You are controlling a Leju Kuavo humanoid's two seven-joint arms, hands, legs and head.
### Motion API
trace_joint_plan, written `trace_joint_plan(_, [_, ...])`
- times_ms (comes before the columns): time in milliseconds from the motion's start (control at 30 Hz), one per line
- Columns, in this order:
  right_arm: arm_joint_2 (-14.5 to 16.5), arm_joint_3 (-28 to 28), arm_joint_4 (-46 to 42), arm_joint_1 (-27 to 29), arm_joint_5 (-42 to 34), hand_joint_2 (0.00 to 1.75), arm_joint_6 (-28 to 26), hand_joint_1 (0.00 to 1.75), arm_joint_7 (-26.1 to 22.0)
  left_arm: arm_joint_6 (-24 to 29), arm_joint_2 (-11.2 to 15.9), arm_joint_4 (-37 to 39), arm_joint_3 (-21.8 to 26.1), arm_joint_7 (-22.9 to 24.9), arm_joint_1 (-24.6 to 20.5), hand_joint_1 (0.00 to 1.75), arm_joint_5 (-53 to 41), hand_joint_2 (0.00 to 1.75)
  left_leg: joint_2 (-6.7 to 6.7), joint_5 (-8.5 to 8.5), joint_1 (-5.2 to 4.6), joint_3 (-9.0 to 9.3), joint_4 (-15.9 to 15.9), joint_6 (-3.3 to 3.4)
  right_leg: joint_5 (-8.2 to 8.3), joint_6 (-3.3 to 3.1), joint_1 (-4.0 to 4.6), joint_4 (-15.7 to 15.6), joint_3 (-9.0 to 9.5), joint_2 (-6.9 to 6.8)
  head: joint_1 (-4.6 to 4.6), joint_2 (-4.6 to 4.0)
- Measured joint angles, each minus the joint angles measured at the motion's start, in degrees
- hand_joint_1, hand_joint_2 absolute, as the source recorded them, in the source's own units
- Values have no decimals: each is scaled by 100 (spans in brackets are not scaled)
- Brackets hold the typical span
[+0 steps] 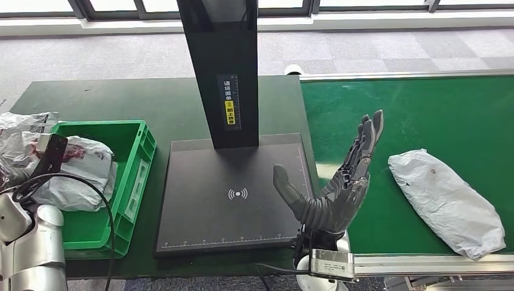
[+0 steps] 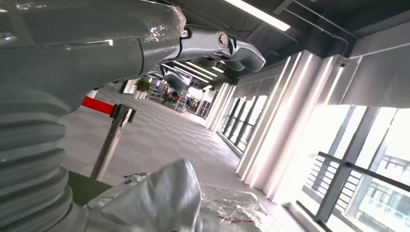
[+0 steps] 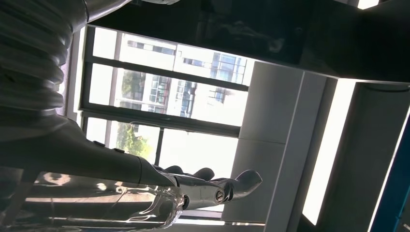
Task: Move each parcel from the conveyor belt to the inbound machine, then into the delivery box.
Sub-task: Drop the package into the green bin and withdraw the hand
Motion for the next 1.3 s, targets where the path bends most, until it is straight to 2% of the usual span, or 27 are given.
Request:
trace_joint_plan(67, [0,-4,1,0,-5,175,0,0,0,0,-52,-128,63,-307,1,0,83,175,0,0,0,0,0,0,0,0,0,0,0,0,0,0])
trace_joint_plan(133, [0,-13,2,1,-12,175,1,0,0,0,-163,-344,224,-922,-4,0,255,175,0,0,0,-1,0,0,0,0,0,0,0,0,0,0])
trace_joint_plan(167, [0,-18,4,2,-14,175,1,0,0,0,-245,-475,347,-1361,-17,0,388,175,-1,0,0,-2,0,0,0,0,0,0,0,0,0,0])
trace_joint_plan(267, [1,-42,15,5,-8,175,0,0,0,1,-601,-994,1014,-3128,-147,0,1240,175,1,-1,-1,-2,0,-1,0,0,-2,0,-2,2,1,0])
trace_joint_plan(300, [1,-71,20,10,-6,175,0,0,0,2,-720,-1181,1215,-3541,-182,0,1620,175,4,-2,-2,-1,0,-2,1,0,-3,0,-4,5,1,0])
trace_joint_plan(333, [1,-121,24,21,-10,175,0,0,1,2,-824,-1340,1329,-3732,-195,0,1965,175,6,-3,-3,1,0,-3,1,0,-5,-1,-5,7,-2,0])
trace_joint_plan(433, [3,-369,46,71,-81,175,0,0,2,2,-1068,-1663,1373,-3785,-133,0,2615,175,-12,-3,-4,-4,0,-2,0,1,-5,-2,-1,-10,-6,0])
trace_joint_plan(533, [11,-612,73,121,-156,175,-2,0,2,2,-1172,-1876,1321,-3792,37,0,2923,175,-11,-2,-3,-4,0,-3,0,0,-4,-2,-5,-13,-7,0])
trace_joint_plan(700, [30,-845,154,158,-131,175,-4,0,1,1,-1400,-2043,1285,-3798,78,0,2632,175,-15,2,-2,-4,0,-1,1,-1,-2,-2,-2,-17,-7,0])
trace_joint_plan(767, [37,-960,231,163,-7,175,-4,0,1,1,-1484,-2095,1214,-3799,104,0,2802,175,-12,2,-2,-3,0,-1,4,-3,-2,-2,-3,-14,-8,0])
trace_joint_plan(833, [46,-1165,438,132,258,175,-4,0,1,-1,-1555,-2122,995,-3800,197,0,3238,175,-9,2,-3,-1,1,-1,5,-4,-3,-3,-3,-13,-8,0])
trace_joint_plan(900, [67,-1514,808,32,716,175,-3,0,2,-38,-1603,-2088,547,-3801,394,0,3913,175,-11,2,-5,1,2,-1,5,-3,-4,-4,-2,-15,-9,0])
trace_joint_plan(1067, [122,-2990,1809,-352,2232,175,-4,0,14,-650,-1692,-1976,-1269,-3802,1182,0,5576,175,-25,4,-10,-8,5,6,10,5,-15,-7,3,-26,-9,0])
trace_joint_plan(1200, [154,-3900,2216,-518,2689,175,-5,0,47,-1064,-1831,-1975,-2208,-3802,1607,0,6082,175,-18,1,-17,-18,6,15,15,14,-24,-8,-9,-21,-7,0])
trace_joint_plan(1233, [160,-4053,2281,-545,2891,175,-5,0,176,-1256,-1853,-1974,-2374,-3802,1668,0,6213,175,-16,0,-21,-18,7,17,16,14,-24,-8,-12,-19,-8,0])
trace_joint_plan(1300, [164,-4377,2342,-602,3846,175,-7,0,814,-1873,-1889,-1973,-2678,-3802,1821,0,6520,175,-16,-2,-25,-18,7,20,14,17,-25,-9,-15,-19,-9,0])
